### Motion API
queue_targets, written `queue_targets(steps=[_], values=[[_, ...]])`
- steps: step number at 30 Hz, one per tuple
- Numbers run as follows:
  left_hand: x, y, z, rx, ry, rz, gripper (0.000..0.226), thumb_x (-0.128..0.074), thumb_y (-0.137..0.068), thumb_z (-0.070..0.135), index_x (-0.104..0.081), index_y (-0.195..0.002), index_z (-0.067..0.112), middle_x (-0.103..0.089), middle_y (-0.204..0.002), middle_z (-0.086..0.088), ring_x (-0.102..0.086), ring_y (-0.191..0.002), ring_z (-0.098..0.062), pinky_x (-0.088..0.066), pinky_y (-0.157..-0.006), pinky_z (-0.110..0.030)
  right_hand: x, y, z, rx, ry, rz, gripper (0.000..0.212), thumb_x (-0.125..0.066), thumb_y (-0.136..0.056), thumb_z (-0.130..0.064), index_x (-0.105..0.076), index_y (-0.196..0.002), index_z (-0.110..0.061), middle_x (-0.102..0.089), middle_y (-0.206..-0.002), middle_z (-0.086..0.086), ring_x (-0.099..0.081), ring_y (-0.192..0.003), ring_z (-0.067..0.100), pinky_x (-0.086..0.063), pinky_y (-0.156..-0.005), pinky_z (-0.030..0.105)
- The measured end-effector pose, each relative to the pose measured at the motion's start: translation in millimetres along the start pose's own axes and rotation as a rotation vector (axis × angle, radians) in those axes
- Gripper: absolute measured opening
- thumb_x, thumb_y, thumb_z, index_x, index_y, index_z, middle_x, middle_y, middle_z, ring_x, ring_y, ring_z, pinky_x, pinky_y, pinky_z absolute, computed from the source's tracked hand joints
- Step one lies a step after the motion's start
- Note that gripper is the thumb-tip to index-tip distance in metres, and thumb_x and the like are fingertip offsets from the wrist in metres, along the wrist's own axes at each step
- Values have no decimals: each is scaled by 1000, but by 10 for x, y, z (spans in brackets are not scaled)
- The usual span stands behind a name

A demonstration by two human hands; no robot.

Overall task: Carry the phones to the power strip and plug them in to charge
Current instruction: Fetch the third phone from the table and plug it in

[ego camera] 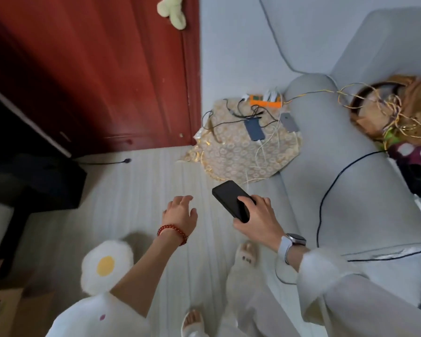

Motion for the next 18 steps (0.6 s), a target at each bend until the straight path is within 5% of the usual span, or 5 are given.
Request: queue_targets(steps=[9, 18], values=[[-284, -2437, 1170, 45, 14, -107, 44, -40, -90, 25, -37, -133, 16, -40, -139, -9, -37, -127, -27, -34, -105, -43, 603, -2270, 1029, -116, -20, -85, 61, -58, -75, -36, -39, -131, -20, -44, -128, 11, -32, -114, 33, -35, -97, 41], [-619, -4087, 1288, 171, 109, -133, 41, -42, -90, 21, -39, -131, 16, -41, -138, -10, -37, -126, -28, -34, -106, -43, 365, -4161, 1337, -141, 87, -208, 58, -53, -82, -39, -33, -133, -20, -36, -133, 15, -30, -120, 34, -36, -95, 39]])
Point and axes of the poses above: each hand's wrist, its own y-axis away from the middle knuckle, its own x-axis out of the back of the hand, z = x × y, the point moved 6 cm from there along -y, towards the middle knuckle
